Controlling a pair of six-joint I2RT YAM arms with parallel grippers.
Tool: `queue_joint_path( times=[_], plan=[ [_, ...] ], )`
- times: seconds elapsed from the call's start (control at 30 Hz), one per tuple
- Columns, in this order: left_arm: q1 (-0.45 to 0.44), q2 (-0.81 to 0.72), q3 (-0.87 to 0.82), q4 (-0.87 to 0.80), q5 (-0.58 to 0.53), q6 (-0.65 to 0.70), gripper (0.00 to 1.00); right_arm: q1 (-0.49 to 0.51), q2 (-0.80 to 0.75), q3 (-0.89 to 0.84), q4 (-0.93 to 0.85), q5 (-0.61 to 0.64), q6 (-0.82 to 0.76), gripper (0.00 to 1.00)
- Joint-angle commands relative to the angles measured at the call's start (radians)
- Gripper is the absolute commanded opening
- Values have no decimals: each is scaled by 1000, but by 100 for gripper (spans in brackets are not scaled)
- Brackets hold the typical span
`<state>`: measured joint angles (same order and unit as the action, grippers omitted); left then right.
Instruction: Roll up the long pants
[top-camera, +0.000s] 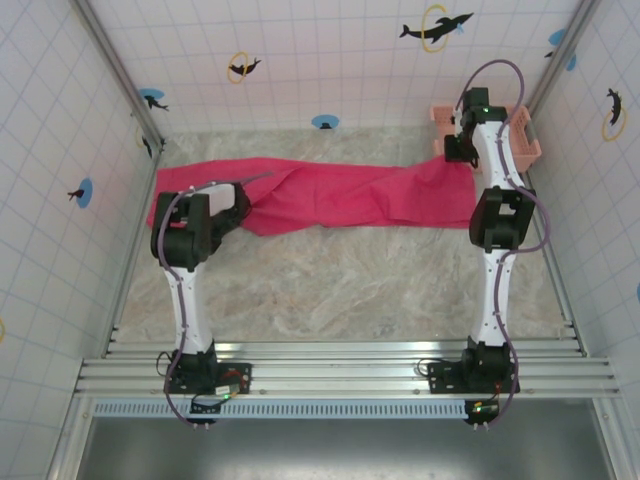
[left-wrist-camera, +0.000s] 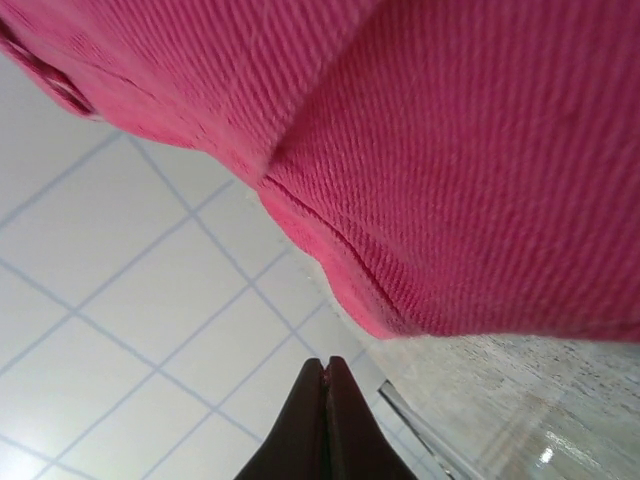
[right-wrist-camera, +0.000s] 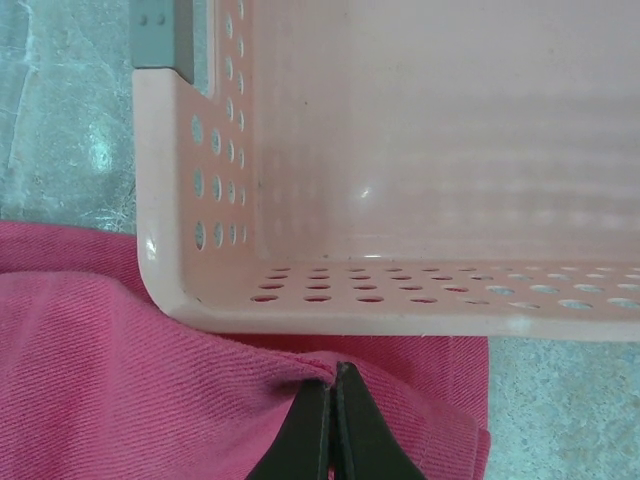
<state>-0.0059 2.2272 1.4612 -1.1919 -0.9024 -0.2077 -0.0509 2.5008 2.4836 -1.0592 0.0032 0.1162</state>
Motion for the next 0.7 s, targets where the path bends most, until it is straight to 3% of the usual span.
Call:
queue_joint_path(
  times=[0.0, 0.1, 0.2, 0.23, 0.27, 0.3, 0.37, 0.47, 0.53, 0.67],
  plan=[
    [19, -80, 23, -44, 125, 12, 0, -1, -79, -22, 37, -13, 7, 0],
    [22, -160, 24, -29, 167, 30, 0, 1, -88, -25, 32, -12, 5, 0],
    [21, -175, 22, -27, 135, 67, 1, 0, -95, -26, 34, -19, 2, 0],
    [21, -174, 15, -30, 118, 67, 46, 0, -99, -25, 35, -20, 2, 0],
    [17, -184, -2, -18, 118, 64, 74, 0, -99, -26, 35, -24, 2, 0],
    [20, -212, -32, 16, 162, 70, 86, 0, -100, -26, 37, -25, 2, 0],
    [21, -293, -102, 110, 295, 63, 97, 0, -100, -25, 38, -32, 0, 0],
    [21, -414, -181, 241, 410, 6, 97, 0, -106, -27, 35, -36, -7, 0],
    [20, -449, -209, 321, 424, 16, 96, 0, -109, -28, 35, -37, -13, 0],
    [20, -375, -147, 309, 355, 52, 76, 0, -115, -29, 35, -46, -20, 0]
  ],
)
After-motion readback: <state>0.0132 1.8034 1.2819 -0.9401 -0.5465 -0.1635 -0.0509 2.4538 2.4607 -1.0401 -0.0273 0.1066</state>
